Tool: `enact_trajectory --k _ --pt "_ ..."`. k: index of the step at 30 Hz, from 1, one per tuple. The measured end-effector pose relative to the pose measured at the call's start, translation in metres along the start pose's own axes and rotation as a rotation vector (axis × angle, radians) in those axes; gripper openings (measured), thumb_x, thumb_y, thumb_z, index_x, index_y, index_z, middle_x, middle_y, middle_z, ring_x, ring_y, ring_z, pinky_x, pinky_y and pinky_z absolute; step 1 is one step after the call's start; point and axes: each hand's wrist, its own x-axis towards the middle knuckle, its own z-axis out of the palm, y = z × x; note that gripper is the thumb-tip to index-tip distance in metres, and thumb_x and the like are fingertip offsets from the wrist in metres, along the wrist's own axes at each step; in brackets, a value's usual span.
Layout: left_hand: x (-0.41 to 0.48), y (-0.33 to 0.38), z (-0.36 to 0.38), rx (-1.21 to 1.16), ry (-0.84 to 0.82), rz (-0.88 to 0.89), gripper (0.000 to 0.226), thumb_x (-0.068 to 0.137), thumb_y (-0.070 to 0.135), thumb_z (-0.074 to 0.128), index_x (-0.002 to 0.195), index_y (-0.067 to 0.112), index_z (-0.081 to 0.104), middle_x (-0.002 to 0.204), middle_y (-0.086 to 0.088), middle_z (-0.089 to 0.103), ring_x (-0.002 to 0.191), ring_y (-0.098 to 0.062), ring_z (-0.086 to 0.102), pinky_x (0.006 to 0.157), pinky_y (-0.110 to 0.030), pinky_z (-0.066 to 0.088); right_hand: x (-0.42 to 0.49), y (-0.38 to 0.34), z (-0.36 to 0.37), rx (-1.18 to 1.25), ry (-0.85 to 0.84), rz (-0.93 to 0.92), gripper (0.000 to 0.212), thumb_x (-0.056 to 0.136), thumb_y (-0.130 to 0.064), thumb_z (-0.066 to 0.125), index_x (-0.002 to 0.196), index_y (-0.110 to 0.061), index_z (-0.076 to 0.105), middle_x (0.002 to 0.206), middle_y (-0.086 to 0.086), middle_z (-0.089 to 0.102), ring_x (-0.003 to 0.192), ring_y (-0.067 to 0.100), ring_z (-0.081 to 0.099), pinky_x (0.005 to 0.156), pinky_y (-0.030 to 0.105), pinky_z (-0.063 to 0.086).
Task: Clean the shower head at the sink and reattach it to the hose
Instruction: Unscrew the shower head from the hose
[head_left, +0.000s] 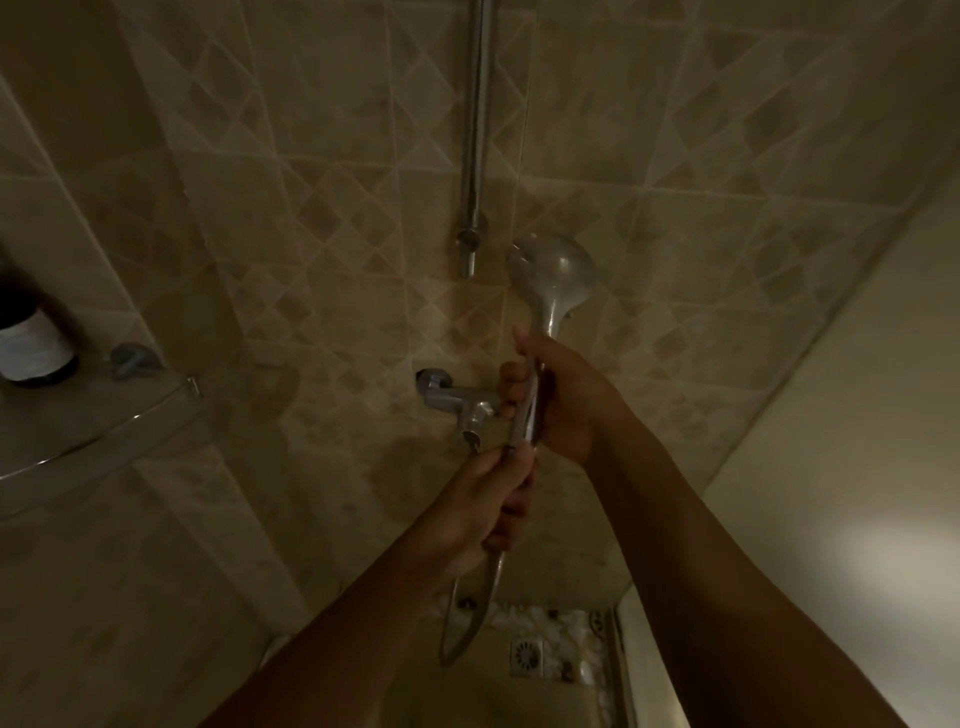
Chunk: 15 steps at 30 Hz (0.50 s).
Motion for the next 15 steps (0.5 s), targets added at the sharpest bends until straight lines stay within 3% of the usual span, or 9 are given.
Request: enact_trajectory --k 4,6,9,13,15 --pt "-0.008 0.008 0.008 -0.157 -0.263 -0.049 0.038 0.090 0.057 0.057 0.079 0.021 0.055 0.056 0.009 0.026 0.039 0.000 0.021 0.036 -0.015 0.021 -0.002 -0.004 -0.003 0.200 -0.220 0.030 0.033 0.085 -0.047 0.056 0.069 -0.021 0.043 0.043 -0.010 0.029 0.034 0.004 0.029 0.038 0.018 0.030" --pt "-0.009 0.011 0.009 -0.124 -0.278 -0.023 0.039 0.091 0.059 0.055 0.080 0.021 0.055 0.058 0.009 0.027 0.040 -0.001 0.021 0.036 -0.016 0.021 -0.003 -0.006 -0.004 0.228 -0.299 0.018 0.037 0.089 -0.048 0.049 0.067 -0.020 0.041 0.042 -0.010 0.026 0.033 0.004 0.025 0.039 0.019 0.026" --pt "-0.005 0.009 0.010 0.052 -0.089 0.050 0.037 0.090 0.061 0.055 0.075 0.026 0.056 0.058 0.010 0.033 0.042 -0.001 0.024 0.037 -0.015 0.024 -0.003 -0.005 -0.007 0.086 -0.134 -0.045 0.034 0.089 -0.044 0.058 0.069 -0.020 0.046 0.048 -0.007 0.039 0.042 0.006 0.042 0.046 0.023 0.040" --pt "0.007 -0.005 0.013 0.346 0.158 0.249 0.034 0.101 0.038 0.051 0.067 0.033 0.050 0.052 0.014 0.039 0.042 0.000 0.030 0.039 -0.014 0.027 -0.007 -0.003 -0.010 -0.050 0.078 -0.088 0.021 0.090 -0.031 0.064 0.083 -0.012 0.060 0.080 0.005 0.061 0.078 0.020 0.060 0.083 0.042 0.050" --pt "0.012 -0.010 0.012 0.484 0.288 0.319 0.027 0.101 0.033 0.053 0.075 0.029 0.053 0.051 0.016 0.043 0.043 0.001 0.036 0.043 -0.013 0.031 -0.011 -0.002 -0.013 -0.112 0.145 -0.124 0.015 0.092 -0.025 0.064 0.089 -0.011 0.063 0.082 0.005 0.065 0.086 0.023 0.062 0.088 0.044 0.052"
